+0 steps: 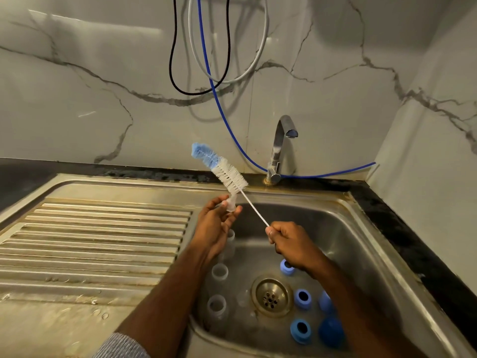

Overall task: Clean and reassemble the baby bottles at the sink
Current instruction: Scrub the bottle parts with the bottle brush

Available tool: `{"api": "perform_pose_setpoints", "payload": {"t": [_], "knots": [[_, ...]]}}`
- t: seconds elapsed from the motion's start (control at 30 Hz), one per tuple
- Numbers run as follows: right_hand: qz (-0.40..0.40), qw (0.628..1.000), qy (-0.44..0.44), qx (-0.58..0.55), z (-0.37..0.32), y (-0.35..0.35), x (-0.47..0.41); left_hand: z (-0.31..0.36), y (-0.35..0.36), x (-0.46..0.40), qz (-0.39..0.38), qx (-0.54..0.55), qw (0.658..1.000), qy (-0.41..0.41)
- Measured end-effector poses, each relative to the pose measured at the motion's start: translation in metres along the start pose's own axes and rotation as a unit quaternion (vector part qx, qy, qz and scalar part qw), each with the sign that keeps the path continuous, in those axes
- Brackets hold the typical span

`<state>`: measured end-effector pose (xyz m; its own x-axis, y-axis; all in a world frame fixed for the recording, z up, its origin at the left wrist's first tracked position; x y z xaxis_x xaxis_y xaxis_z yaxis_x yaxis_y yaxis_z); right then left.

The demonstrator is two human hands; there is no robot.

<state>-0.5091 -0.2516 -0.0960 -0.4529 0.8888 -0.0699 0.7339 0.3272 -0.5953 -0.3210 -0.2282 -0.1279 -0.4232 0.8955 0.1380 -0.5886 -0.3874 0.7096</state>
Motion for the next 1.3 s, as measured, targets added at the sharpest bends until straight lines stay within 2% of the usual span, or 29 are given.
{"api": "perform_pose_setpoints", "payload": {"t": [0.2,0.4,0.57,0.67,0.73,0.8,0.9,1.07,1.13,1.2,1.23,1.3], "knots": [[0.015,1.000,0.004,-0.021,0.001,-0.006,0.000,0.006,-0.014,-0.004,0.032,0.023,0.999,0.020],[-0.016,1.000,0.006,-0.007,0.001,0.014,0.000,0.001,0.004,0.000,-0.039,0.003,0.999,0.018],[-0.091,0.995,0.025,0.015,0.012,0.015,0.003,0.017,-0.022,-0.009,0.044,0.038,0.998,0.040],[-0.104,0.994,0.030,-0.007,0.015,0.016,0.004,0.021,-0.019,-0.009,0.011,-0.047,0.997,0.060],[-0.078,0.997,0.007,0.012,0.009,0.018,0.001,0.017,-0.005,-0.004,-0.037,-0.150,0.984,0.087],[-0.040,0.998,-0.022,0.051,0.002,0.018,-0.001,0.013,0.004,-0.002,-0.057,-0.207,0.971,0.102],[-0.013,0.998,-0.037,0.059,-0.002,0.014,-0.003,0.015,0.006,0.001,-0.058,-0.212,0.970,0.105],[-0.069,0.996,-0.006,0.061,0.009,-0.001,0.000,0.032,-0.012,-0.003,-0.010,-0.114,0.989,0.090],[-0.072,0.995,-0.003,0.071,0.011,-0.002,0.002,0.030,-0.007,-0.001,-0.034,-0.189,0.976,0.098],[-0.065,0.994,-0.011,0.090,0.008,0.003,0.002,0.022,0.006,0.004,-0.078,-0.304,0.942,0.120],[-0.057,0.994,-0.016,0.096,0.007,0.005,0.002,0.018,0.010,0.005,-0.089,-0.334,0.930,0.126],[-0.033,0.995,-0.025,0.090,0.004,0.005,0.000,0.016,0.009,0.003,-0.082,-0.337,0.930,0.122]]}}
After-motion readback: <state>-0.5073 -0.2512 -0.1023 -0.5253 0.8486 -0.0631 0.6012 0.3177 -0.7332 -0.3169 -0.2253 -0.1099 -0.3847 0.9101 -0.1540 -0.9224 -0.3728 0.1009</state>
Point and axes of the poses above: each hand's wrist, its own x-axis away from the middle knuckle, its own y-axis out of the palm, z = x × y, the point moved 10 cm from there along -x, towards the middle knuckle, and after that the axes turned 3 degrees about y, right-handed, at the moved point
